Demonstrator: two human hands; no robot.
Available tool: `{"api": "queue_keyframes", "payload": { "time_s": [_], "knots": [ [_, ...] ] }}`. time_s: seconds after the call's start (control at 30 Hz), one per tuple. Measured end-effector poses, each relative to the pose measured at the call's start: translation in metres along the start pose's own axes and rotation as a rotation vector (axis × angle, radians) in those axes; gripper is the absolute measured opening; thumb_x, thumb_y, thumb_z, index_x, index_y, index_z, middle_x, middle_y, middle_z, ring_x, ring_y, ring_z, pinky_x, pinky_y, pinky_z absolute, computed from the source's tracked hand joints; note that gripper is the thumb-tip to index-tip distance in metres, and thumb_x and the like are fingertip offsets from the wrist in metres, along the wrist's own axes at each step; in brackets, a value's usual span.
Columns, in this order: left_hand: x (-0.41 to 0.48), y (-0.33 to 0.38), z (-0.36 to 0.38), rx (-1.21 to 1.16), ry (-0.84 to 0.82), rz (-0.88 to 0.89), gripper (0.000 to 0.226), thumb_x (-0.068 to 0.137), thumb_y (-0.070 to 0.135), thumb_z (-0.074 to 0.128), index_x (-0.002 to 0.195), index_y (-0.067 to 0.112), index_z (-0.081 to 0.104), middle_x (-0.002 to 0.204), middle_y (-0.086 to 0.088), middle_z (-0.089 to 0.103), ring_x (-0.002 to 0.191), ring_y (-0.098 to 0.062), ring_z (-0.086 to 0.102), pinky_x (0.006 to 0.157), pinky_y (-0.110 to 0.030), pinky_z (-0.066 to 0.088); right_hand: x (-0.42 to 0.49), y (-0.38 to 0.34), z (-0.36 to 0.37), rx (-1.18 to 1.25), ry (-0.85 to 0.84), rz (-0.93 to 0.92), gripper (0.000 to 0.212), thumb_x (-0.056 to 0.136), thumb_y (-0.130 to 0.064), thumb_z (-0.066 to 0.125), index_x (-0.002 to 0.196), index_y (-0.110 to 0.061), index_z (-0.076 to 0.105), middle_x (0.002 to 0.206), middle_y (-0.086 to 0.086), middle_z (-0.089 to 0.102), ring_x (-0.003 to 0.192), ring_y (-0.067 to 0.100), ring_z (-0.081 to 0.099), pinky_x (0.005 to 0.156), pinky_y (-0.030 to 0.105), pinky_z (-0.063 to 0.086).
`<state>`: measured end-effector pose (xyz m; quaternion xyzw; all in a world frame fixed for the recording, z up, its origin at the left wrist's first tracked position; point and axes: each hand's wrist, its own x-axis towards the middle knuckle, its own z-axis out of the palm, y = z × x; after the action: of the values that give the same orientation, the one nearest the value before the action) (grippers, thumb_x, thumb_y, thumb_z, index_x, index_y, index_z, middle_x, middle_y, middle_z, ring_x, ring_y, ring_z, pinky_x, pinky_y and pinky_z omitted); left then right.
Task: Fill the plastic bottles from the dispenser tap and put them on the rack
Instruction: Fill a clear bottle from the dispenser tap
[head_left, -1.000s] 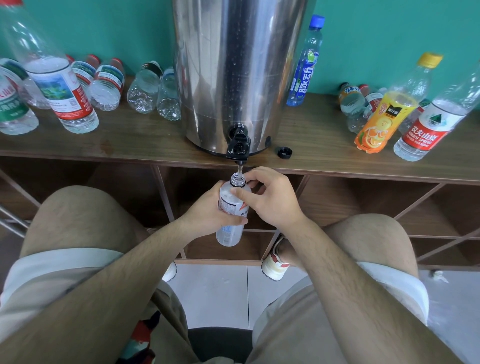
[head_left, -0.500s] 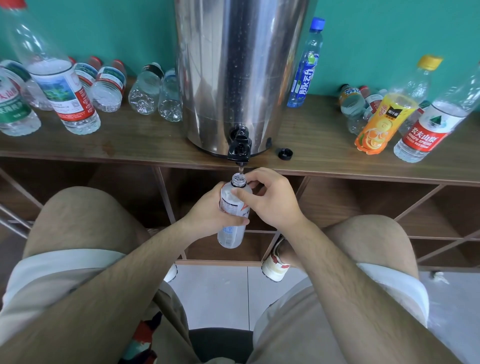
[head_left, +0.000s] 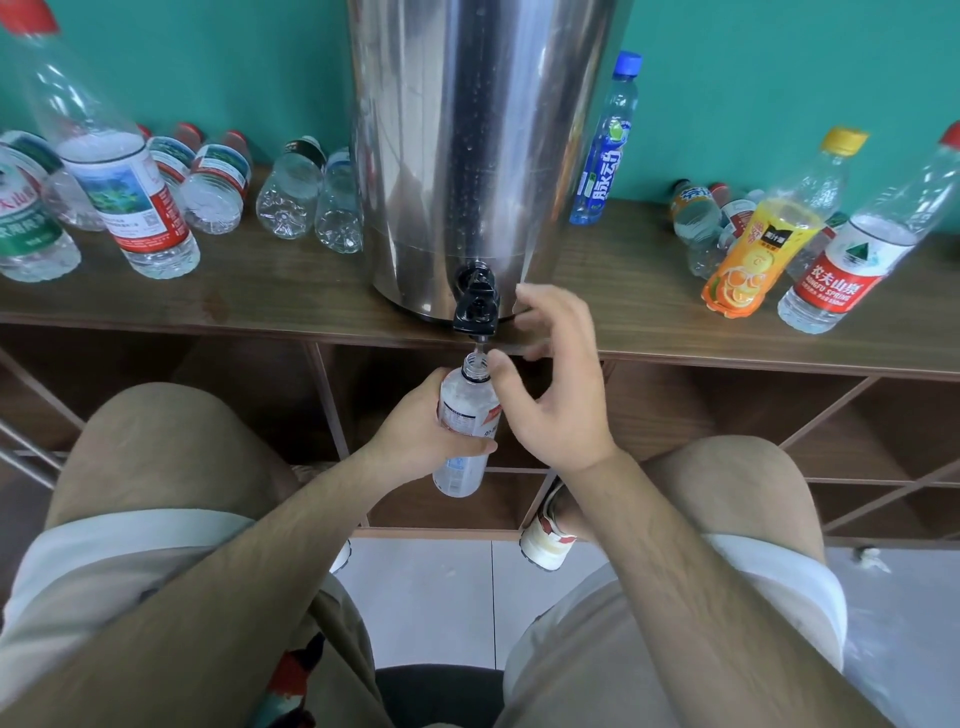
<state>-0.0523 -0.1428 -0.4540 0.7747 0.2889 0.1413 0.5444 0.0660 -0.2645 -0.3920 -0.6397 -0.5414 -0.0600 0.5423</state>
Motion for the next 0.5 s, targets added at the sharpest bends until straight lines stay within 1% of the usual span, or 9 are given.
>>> {"api": "queue_keyframes", "payload": {
  "time_s": [0.07, 0.1, 0.13, 0.2, 0.27, 0.37, 0.5],
  "knots": [
    [0.000, 0.002, 0.000, -0.009, -0.003, -0.002, 0.072, 0.072, 0.016, 0.094, 0.132, 0.018, 0.054, 0.121, -0.001, 0.069, 0.117, -0.021, 0.066, 0.105, -0.053, 0.053, 0.011, -0.009, -0.008, -0.046, 0.005, -0.204, 0.045, 0.099, -0.016, 0.070, 0.141, -0.006, 0.060, 0.149, 0.009, 0.049, 0.137, 0.023, 0.050, 0.108, 0.041, 0.048],
    [-0.001, 0.002, 0.000, -0.027, -0.005, 0.002, 0.072, 0.072, 0.014, 0.094, 0.132, 0.018, 0.054, 0.122, -0.002, 0.069, 0.118, -0.022, 0.066, 0.105, -0.054, 0.053, 0.017, -0.013, -0.011, -0.080, -0.030, -0.273, 0.041, 0.099, -0.015, 0.071, 0.138, -0.005, 0.064, 0.151, 0.012, 0.050, 0.140, 0.024, 0.047, 0.113, 0.042, 0.044],
    [-0.001, 0.002, -0.001, -0.039, -0.008, 0.009, 0.072, 0.072, 0.013, 0.094, 0.132, 0.018, 0.054, 0.122, -0.002, 0.069, 0.118, -0.022, 0.066, 0.105, -0.054, 0.053, 0.021, -0.015, -0.013, -0.107, -0.080, -0.309, 0.037, 0.099, -0.014, 0.072, 0.135, -0.005, 0.067, 0.150, 0.013, 0.052, 0.141, 0.024, 0.047, 0.114, 0.043, 0.043],
    [-0.001, 0.002, -0.002, -0.036, -0.004, 0.018, 0.074, 0.072, 0.013, 0.094, 0.133, 0.020, 0.054, 0.123, 0.001, 0.069, 0.120, -0.018, 0.066, 0.106, -0.052, 0.053, 0.025, -0.019, -0.015, -0.122, -0.156, -0.320, 0.031, 0.098, -0.011, 0.073, 0.129, -0.005, 0.072, 0.148, 0.014, 0.056, 0.138, 0.027, 0.051, 0.111, 0.049, 0.045],
    [-0.002, 0.002, -0.003, -0.023, 0.004, 0.019, 0.076, 0.070, 0.017, 0.095, 0.134, 0.024, 0.054, 0.123, 0.006, 0.069, 0.119, -0.012, 0.065, 0.106, -0.048, 0.053, 0.026, -0.020, -0.019, -0.107, -0.171, -0.312, 0.027, 0.098, -0.006, 0.072, 0.125, -0.003, 0.073, 0.146, 0.013, 0.059, 0.138, 0.027, 0.053, 0.109, 0.051, 0.048],
    [-0.002, 0.002, -0.002, -0.026, 0.003, 0.015, 0.078, 0.069, 0.019, 0.097, 0.133, 0.027, 0.054, 0.122, 0.009, 0.069, 0.117, -0.010, 0.065, 0.105, -0.046, 0.054, 0.029, -0.019, -0.025, -0.099, -0.187, -0.319, 0.026, 0.097, 0.000, 0.071, 0.123, 0.000, 0.073, 0.145, 0.015, 0.061, 0.139, 0.028, 0.055, 0.113, 0.049, 0.046],
    [-0.002, 0.002, -0.002, -0.006, 0.002, 0.020, 0.079, 0.070, 0.021, 0.097, 0.135, 0.027, 0.053, 0.124, 0.009, 0.067, 0.119, -0.012, 0.064, 0.107, -0.047, 0.053, 0.029, -0.020, -0.025, -0.110, -0.180, -0.314, 0.023, 0.098, 0.001, 0.069, 0.121, 0.001, 0.074, 0.143, 0.015, 0.062, 0.137, 0.027, 0.057, 0.114, 0.046, 0.047]
  ]
}}
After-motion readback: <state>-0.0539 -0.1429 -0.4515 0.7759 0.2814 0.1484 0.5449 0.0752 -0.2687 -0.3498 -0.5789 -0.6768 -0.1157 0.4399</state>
